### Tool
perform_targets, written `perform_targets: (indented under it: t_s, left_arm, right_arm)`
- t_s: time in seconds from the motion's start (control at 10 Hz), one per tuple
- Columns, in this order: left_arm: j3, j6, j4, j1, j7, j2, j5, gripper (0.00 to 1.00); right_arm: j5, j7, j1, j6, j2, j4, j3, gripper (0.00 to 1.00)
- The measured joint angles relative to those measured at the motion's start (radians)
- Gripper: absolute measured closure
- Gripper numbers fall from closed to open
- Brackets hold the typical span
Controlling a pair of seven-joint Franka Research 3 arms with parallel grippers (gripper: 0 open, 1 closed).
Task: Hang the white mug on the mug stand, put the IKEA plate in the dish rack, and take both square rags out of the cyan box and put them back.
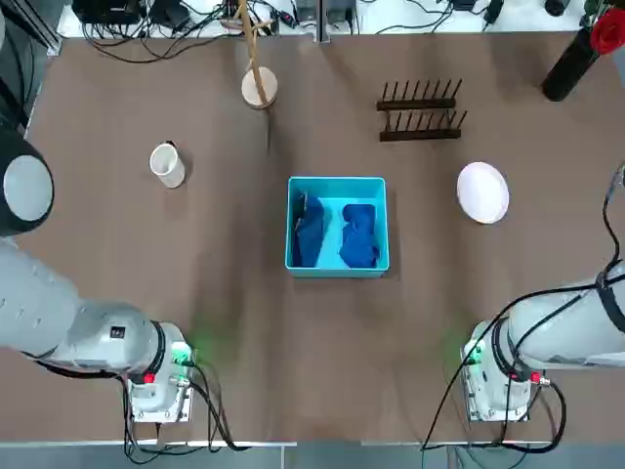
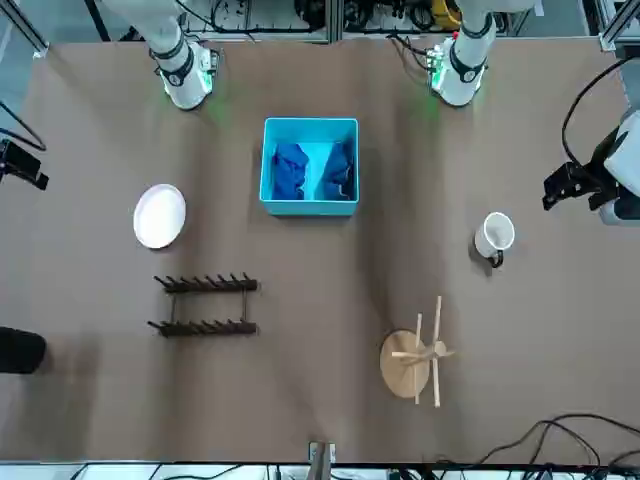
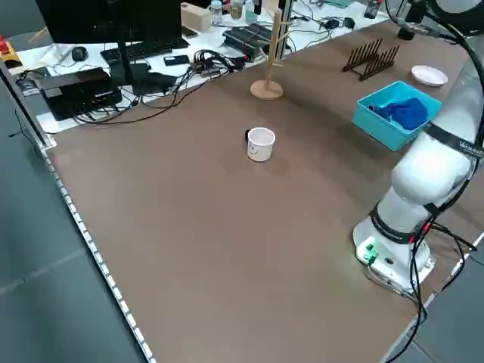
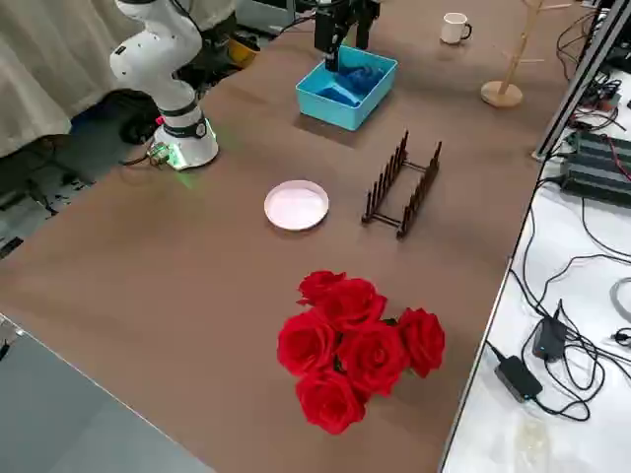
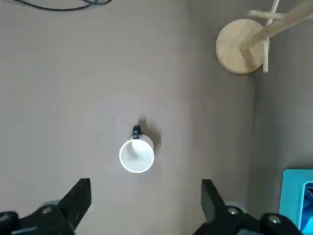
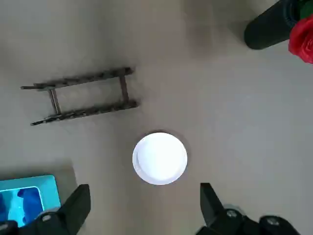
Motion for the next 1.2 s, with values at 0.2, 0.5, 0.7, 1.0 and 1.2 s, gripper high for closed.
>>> perform_targets:
  t_s: [0.2,0.5,0.7,1.0,1.2]
  left_arm:
    - [0.0,0.002,0.0,0.0,0.0,0.0,0.0,0.01]
    - [0.001,0.002,0.0,0.0,0.002,0.002,0.0,0.01]
    - [0.031,0.009,-0.003,-0.004,0.003,0.02,0.001,0.01]
    - [0.1,0.172,-0.094,-0.001,0.039,0.076,0.0,0.01]
    - [0.12,0.255,-0.202,0.004,0.064,0.105,0.0,0.01]
  right_arm:
    - [0.0,0.0,0.0,0.0,0.0,0.0,0.0,0.01]
    - [0.0,0.0,0.0,-0.004,0.0,0.0,0.0,0.01]
    - [0.0,-0.028,0.0,-0.045,0.0,-0.001,0.0,0.01]
    - [0.0,-0.045,0.0,-0.047,0.007,-0.009,0.0,0.01]
    - [0.0,-0.05,-0.006,0.004,0.042,-0.039,-0.001,0.01]
